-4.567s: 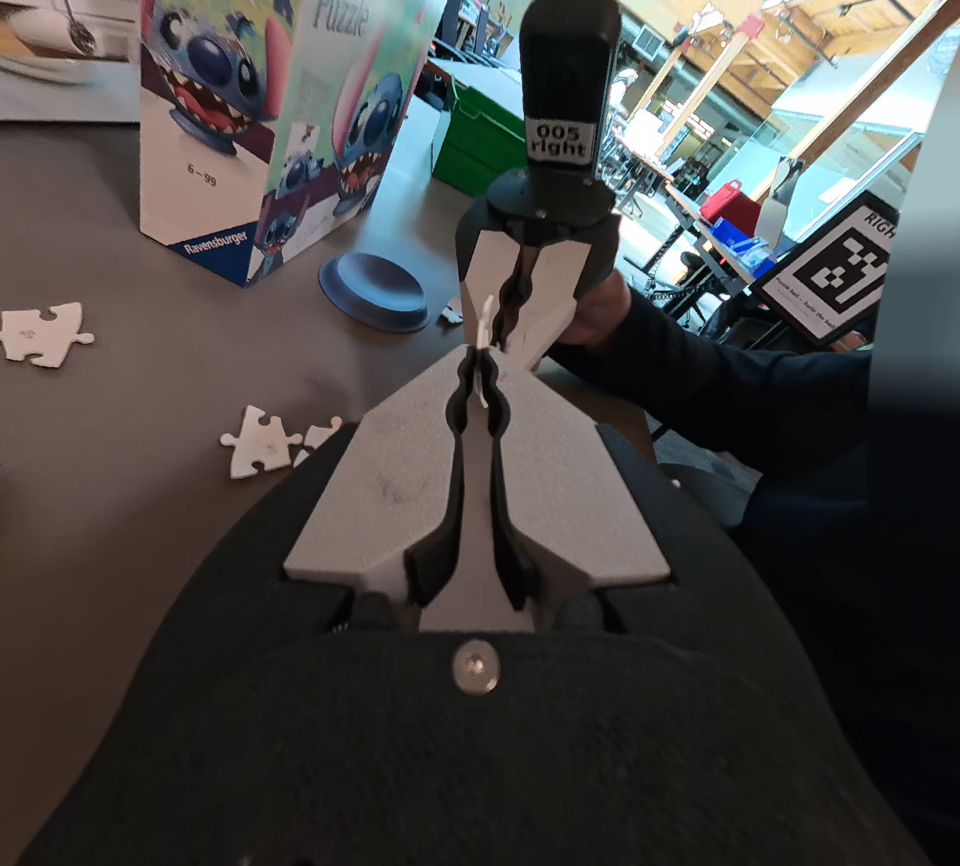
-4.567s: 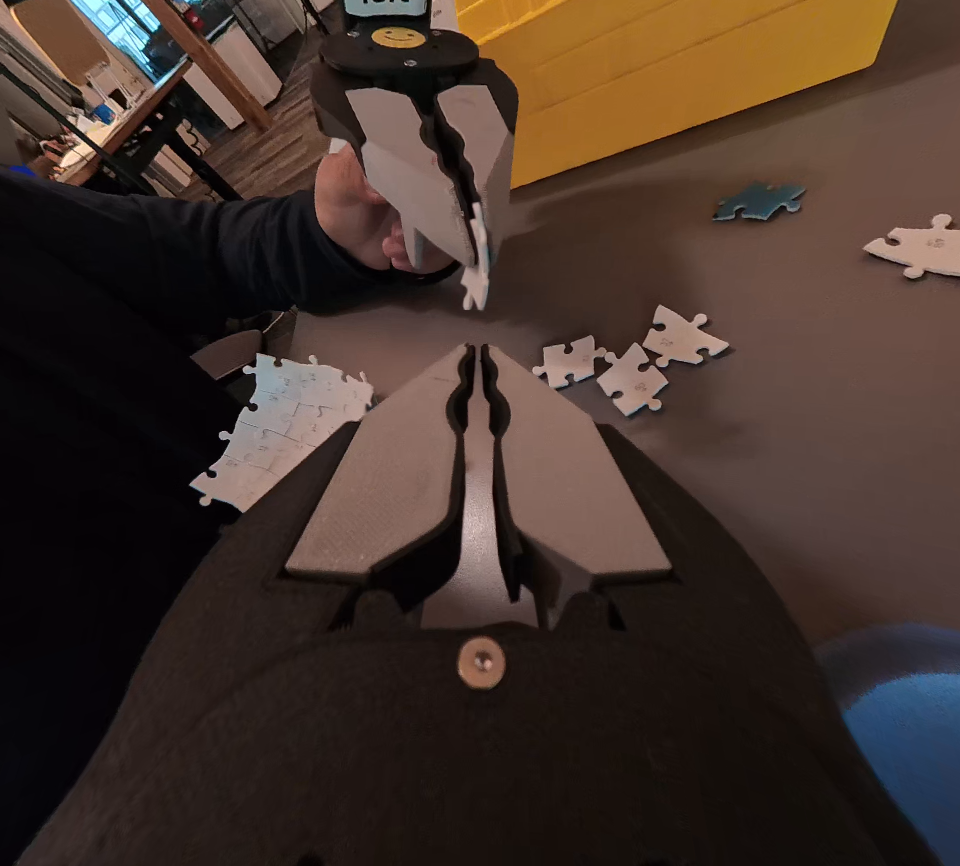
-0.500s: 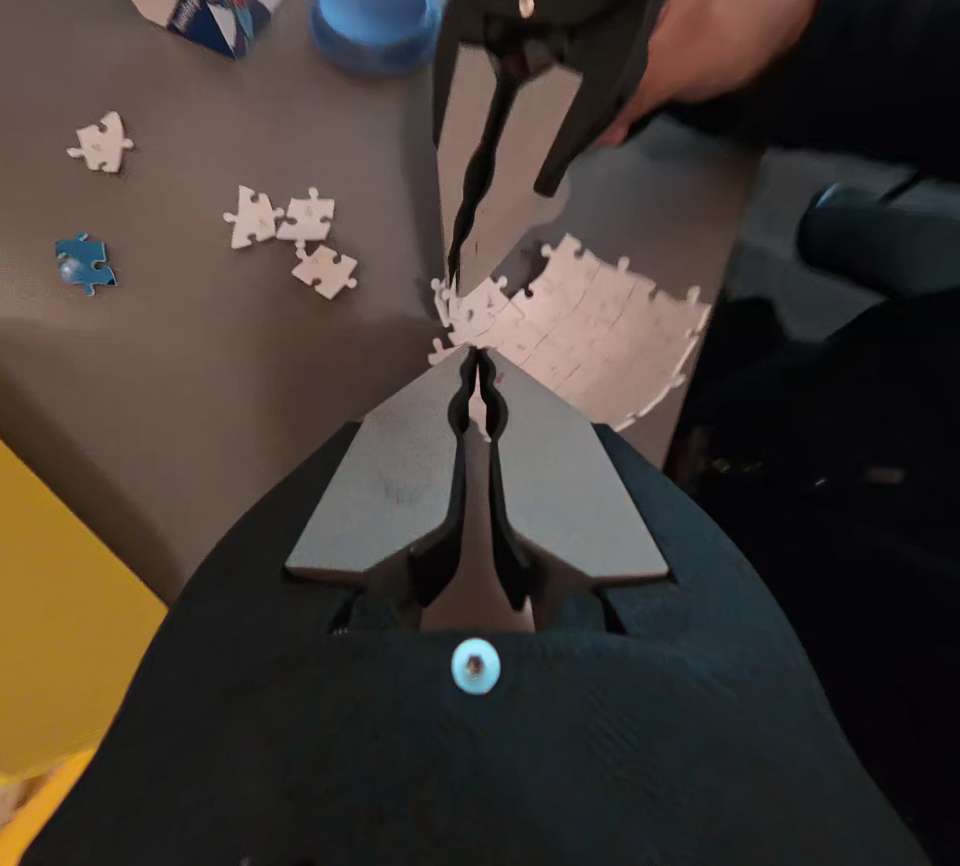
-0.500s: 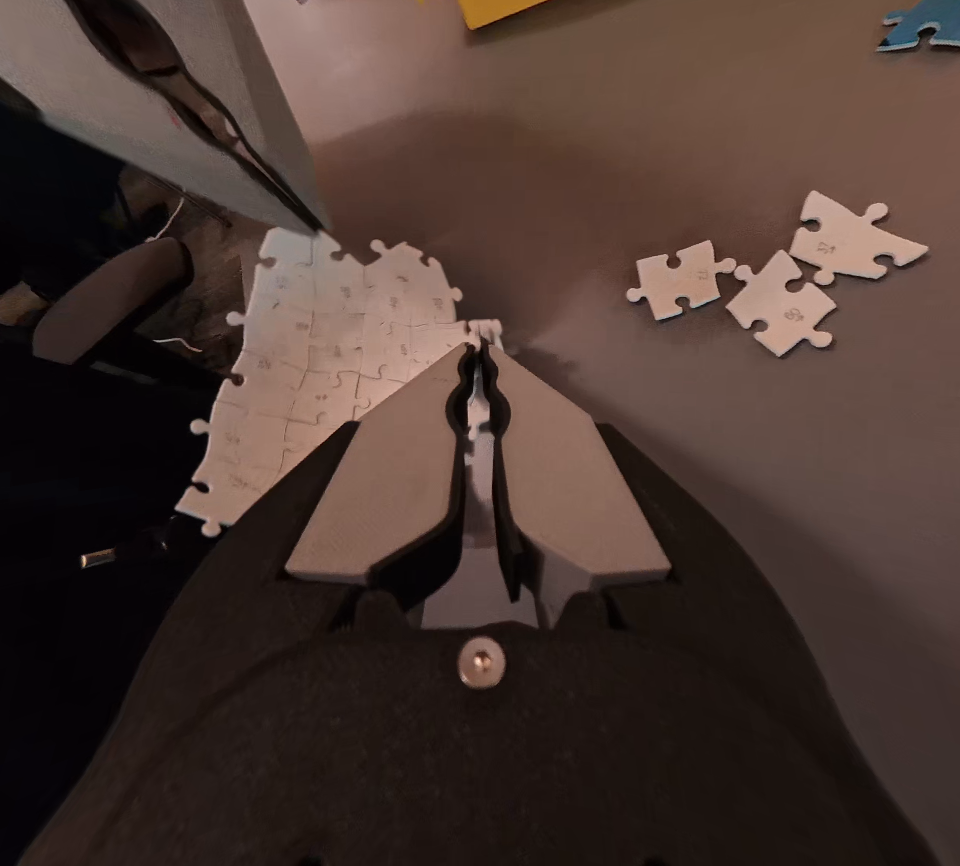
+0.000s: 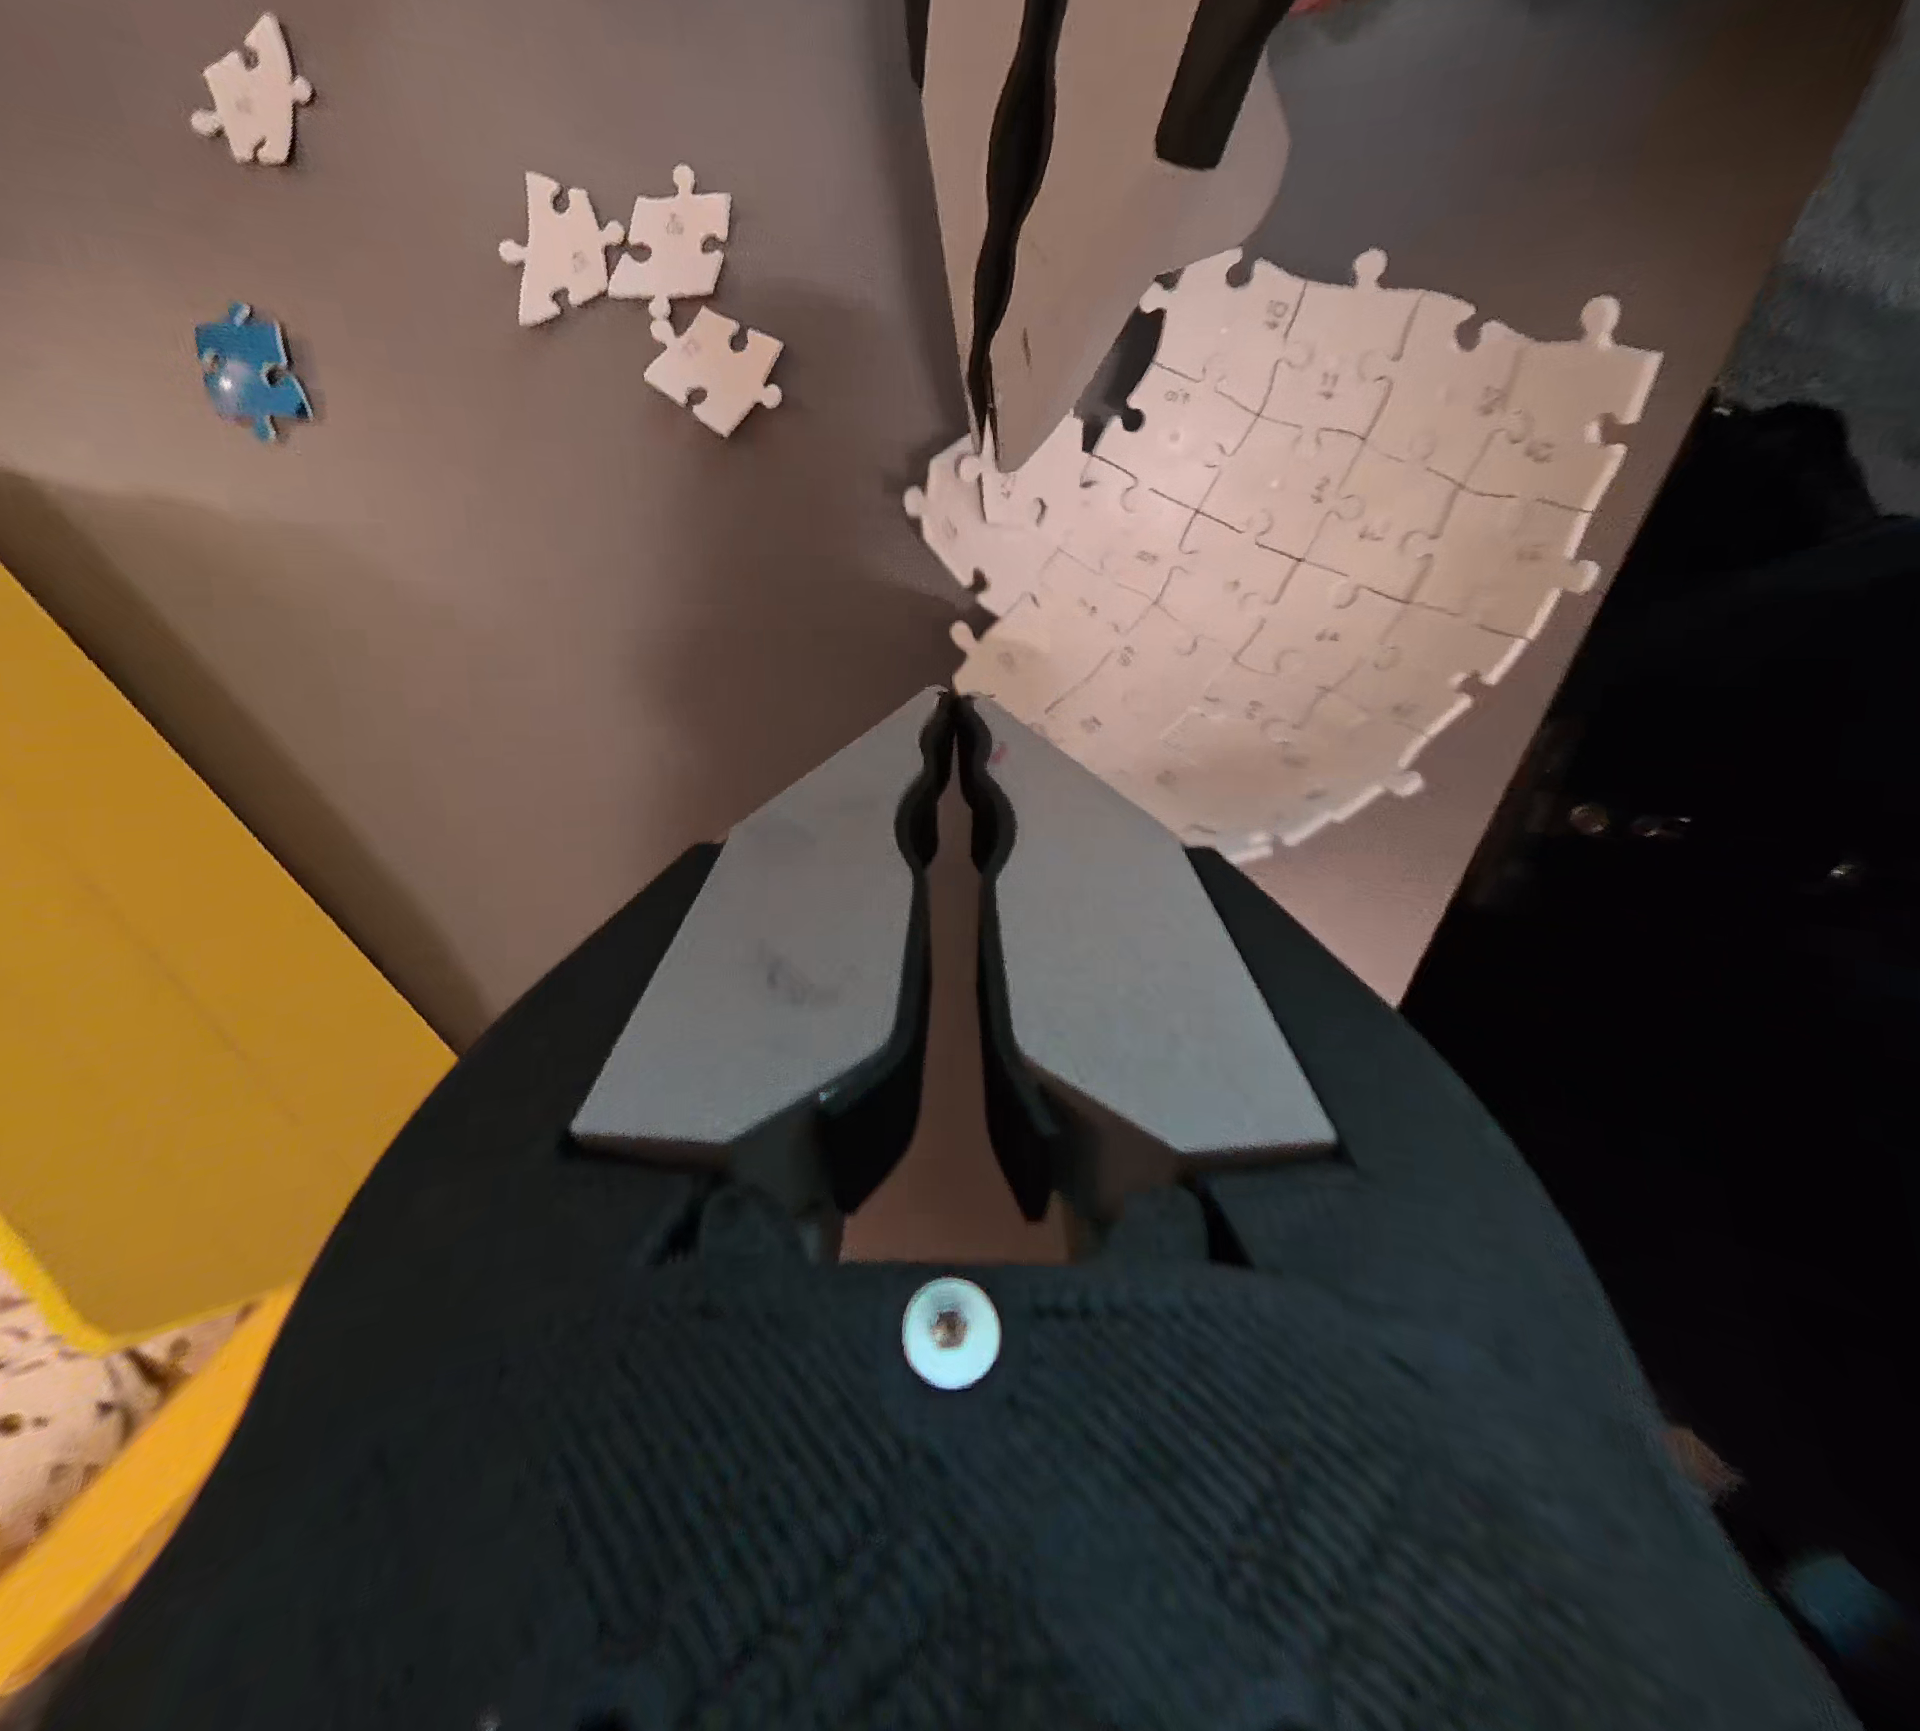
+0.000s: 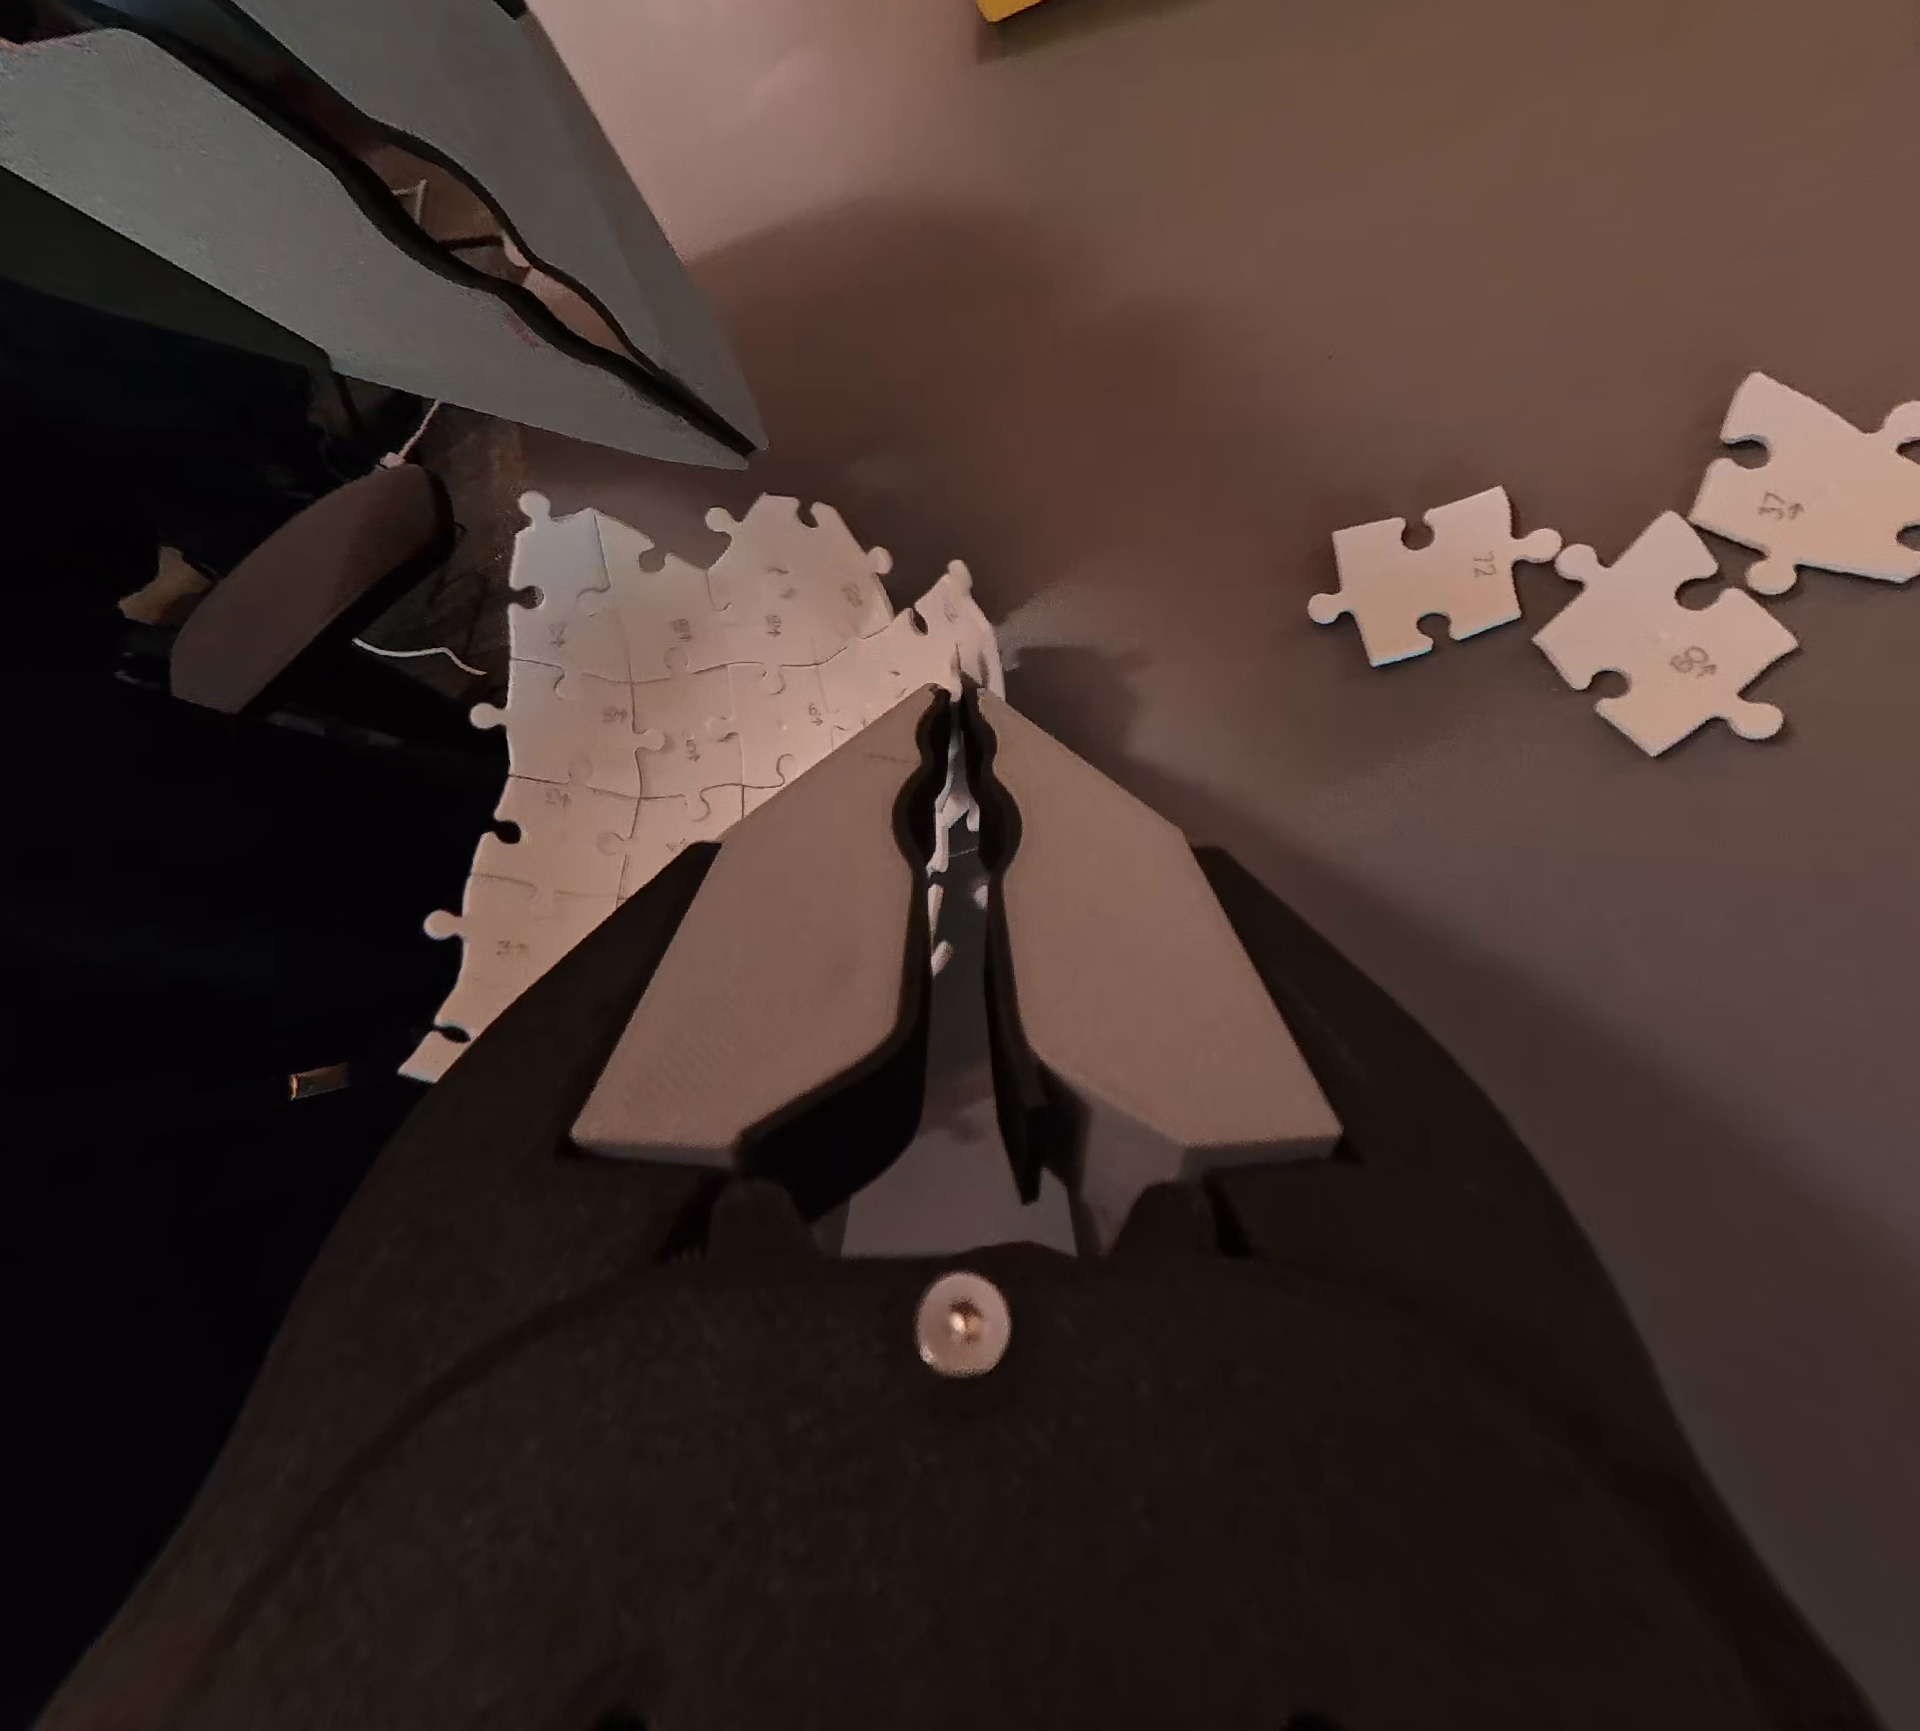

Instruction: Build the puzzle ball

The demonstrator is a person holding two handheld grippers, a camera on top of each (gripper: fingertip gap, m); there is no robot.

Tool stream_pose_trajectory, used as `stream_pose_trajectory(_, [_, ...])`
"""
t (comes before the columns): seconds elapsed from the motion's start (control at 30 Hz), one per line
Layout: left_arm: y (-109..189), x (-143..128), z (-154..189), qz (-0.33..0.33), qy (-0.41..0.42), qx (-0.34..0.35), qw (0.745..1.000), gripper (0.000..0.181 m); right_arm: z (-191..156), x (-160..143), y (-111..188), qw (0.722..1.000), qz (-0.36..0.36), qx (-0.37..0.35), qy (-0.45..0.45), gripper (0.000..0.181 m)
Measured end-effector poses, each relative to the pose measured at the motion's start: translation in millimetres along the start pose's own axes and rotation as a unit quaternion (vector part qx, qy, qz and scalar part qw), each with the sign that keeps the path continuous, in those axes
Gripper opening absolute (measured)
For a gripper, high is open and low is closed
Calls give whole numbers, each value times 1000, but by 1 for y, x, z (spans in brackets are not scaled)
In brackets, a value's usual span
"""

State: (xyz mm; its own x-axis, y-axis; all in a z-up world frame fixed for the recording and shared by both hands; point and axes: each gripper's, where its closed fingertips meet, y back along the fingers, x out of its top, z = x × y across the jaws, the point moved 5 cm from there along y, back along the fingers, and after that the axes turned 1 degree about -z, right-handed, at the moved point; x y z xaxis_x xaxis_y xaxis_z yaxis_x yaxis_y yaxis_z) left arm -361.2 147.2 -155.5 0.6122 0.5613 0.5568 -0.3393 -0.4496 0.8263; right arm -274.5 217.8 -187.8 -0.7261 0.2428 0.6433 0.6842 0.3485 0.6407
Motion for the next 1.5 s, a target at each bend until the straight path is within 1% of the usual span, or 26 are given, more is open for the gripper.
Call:
stream_pose_trajectory(0.07, [-2,-5,2,6,10,-5,1000,0,0,0,-1,1000,-3,2,0,0])
stream_pose_trajectory(0.17, [-11,-4,5,12,15,-36,999,0,1,-1,-4,1000,-10,4,-4,0])
stream_pose_trajectory(0.4, [-33,0,0,-27,-11,-64,997,0,2,-4,-2,1000,-19,3,-18,0])
stream_pose_trajectory(0.53, [-38,-2,-1,-50,-25,-86,995,0,3,-4,-1,999,-27,3,-21,0])
stream_pose_trajectory(0.77, [-36,-3,-5,-54,-44,-90,994,0,-1,0,-4,998,-59,8,-14,0])
stream_pose_trajectory(0.9, [-39,-6,-6,-57,-52,-89,993,0,-4,12,1,998,-56,11,-1,0])
stream_pose_trajectory(1.0, [-40,-6,-8,-45,-57,-87,994,0,-9,21,2,998,-52,34,6,0])
stream_pose_trajectory(1.13, [-41,-6,-9,-24,-67,-88,994,0,-11,22,-9,997,-75,33,9,0])
stream_pose_trajectory(1.23, [-42,-8,-11,-20,-73,-82,994,0,-8,21,-17,996,-86,24,-3,0])
stream_pose_trajectory(1.4, [-29,-9,-12,-11,-67,-84,994,0,-6,19,-23,996,-90,15,-13,0])
stream_pose_trajectory(1.5, [-22,-10,-7,-25,-69,-86,994,0,-7,19,-24,996,-93,13,-13,0])
